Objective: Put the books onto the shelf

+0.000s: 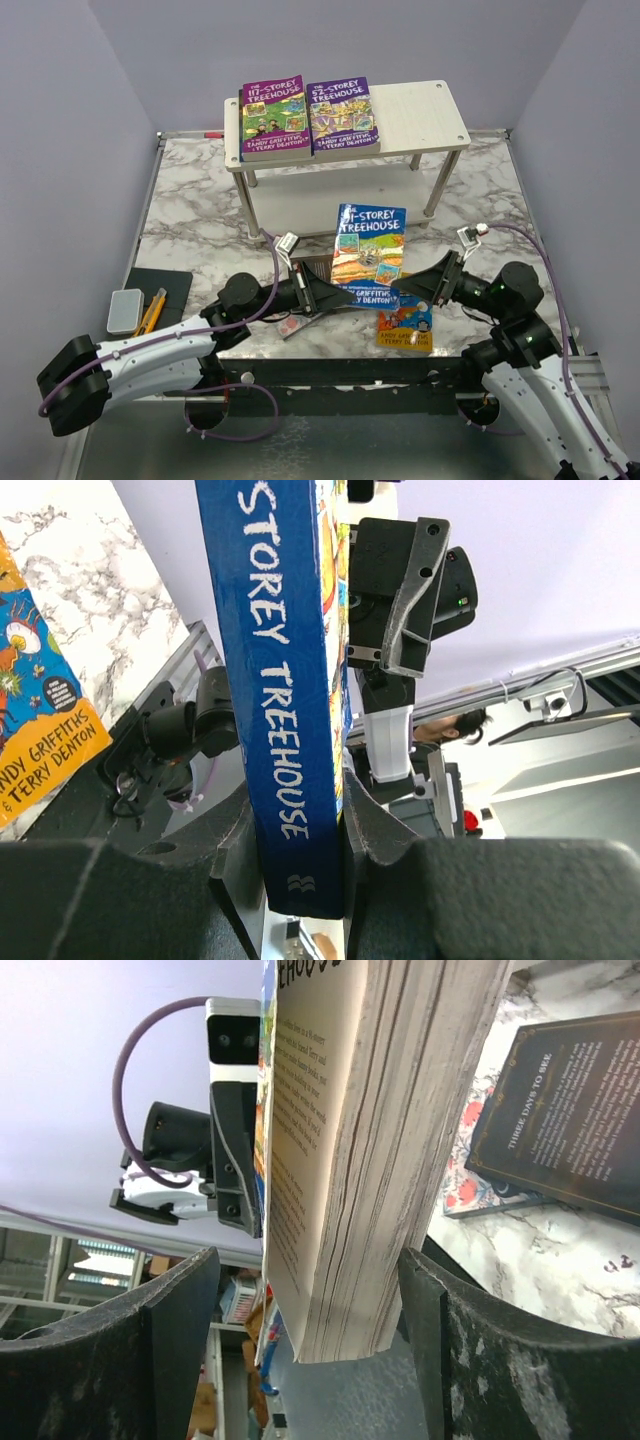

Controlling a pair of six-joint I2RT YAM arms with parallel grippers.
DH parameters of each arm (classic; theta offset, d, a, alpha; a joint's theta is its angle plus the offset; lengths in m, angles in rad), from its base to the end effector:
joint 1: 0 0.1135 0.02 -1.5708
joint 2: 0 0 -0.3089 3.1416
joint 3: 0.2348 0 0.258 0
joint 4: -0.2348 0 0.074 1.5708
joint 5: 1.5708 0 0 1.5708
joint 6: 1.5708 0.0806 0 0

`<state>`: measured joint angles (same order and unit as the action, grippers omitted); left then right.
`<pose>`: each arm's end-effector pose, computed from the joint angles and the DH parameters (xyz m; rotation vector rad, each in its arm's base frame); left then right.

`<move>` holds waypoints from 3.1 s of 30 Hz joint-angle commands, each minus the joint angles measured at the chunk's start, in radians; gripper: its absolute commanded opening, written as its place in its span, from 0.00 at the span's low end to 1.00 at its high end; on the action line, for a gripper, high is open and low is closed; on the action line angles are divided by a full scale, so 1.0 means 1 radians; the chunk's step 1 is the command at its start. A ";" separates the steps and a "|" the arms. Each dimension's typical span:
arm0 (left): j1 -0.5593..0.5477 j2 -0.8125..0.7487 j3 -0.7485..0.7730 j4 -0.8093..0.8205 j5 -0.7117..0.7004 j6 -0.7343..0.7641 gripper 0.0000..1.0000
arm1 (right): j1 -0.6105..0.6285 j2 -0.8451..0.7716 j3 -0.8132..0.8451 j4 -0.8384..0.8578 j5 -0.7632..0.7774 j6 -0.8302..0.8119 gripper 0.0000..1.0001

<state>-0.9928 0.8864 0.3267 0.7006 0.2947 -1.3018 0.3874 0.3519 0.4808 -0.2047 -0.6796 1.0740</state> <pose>0.1000 -0.1961 0.2917 0.0270 1.8201 -1.9936 0.0804 0.0875 0.3014 0.0511 1.9173 1.6073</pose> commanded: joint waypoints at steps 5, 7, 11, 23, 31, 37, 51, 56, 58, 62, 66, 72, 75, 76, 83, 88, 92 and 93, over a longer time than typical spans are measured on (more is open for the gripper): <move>-0.004 -0.037 0.064 0.073 -0.055 0.022 0.00 | 0.006 0.089 0.058 0.094 -0.061 0.031 0.74; -0.005 -0.036 0.076 0.071 -0.054 0.025 0.00 | 0.007 0.098 0.063 0.090 -0.053 0.019 0.73; -0.005 -0.042 0.106 0.048 -0.055 0.030 0.00 | 0.007 0.110 0.086 0.031 -0.018 -0.028 0.73; -0.004 -0.053 0.162 0.005 -0.060 0.045 0.00 | 0.008 0.111 0.023 0.123 -0.027 0.021 0.73; -0.004 -0.057 0.161 -0.037 -0.086 0.082 0.00 | 0.008 0.073 -0.007 0.272 -0.079 0.151 0.64; -0.004 -0.070 0.176 -0.151 -0.136 0.152 0.00 | 0.008 0.050 0.019 0.281 -0.077 0.204 0.62; -0.005 -0.075 0.254 -0.336 -0.246 0.266 0.00 | 0.014 0.120 0.080 0.317 -0.056 0.223 0.52; -0.005 -0.079 0.266 -0.346 -0.277 0.275 0.00 | 0.024 0.146 0.097 0.336 -0.035 0.229 0.48; -0.004 -0.078 0.273 -0.346 -0.279 0.280 0.00 | 0.032 0.161 0.107 0.332 -0.026 0.224 0.47; -0.005 -0.074 0.286 -0.346 -0.285 0.289 0.00 | 0.057 0.196 0.124 0.335 -0.006 0.212 0.46; -0.004 -0.070 0.298 -0.346 -0.287 0.293 0.00 | 0.097 0.227 0.146 0.330 0.027 0.189 0.45; -0.006 -0.066 0.320 -0.347 -0.287 0.300 0.00 | 0.164 0.261 0.190 0.289 0.098 0.136 0.40; -0.006 -0.066 0.323 -0.348 -0.287 0.295 0.00 | 0.184 0.273 0.206 0.286 0.116 0.125 0.39; -0.006 -0.065 0.325 -0.347 -0.287 0.295 0.00 | 0.190 0.277 0.211 0.285 0.122 0.122 0.38; -0.007 -0.059 0.334 -0.348 -0.288 0.294 0.00 | 0.232 0.291 0.254 0.236 0.197 0.076 0.12; -0.007 -0.071 0.332 -0.363 -0.317 0.295 0.03 | 0.234 0.295 0.341 0.099 0.266 0.005 0.00; -0.007 -0.091 0.332 -0.398 -0.331 0.301 0.31 | 0.234 0.286 0.382 0.068 0.305 -0.026 0.00; -0.007 -0.097 0.333 -0.409 -0.336 0.304 0.39 | 0.234 0.287 0.387 0.064 0.312 -0.029 0.00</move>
<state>-1.0069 0.8177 0.6388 0.3458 0.0360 -1.0451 0.6147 0.6563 0.7971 -0.1318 -0.4259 1.0908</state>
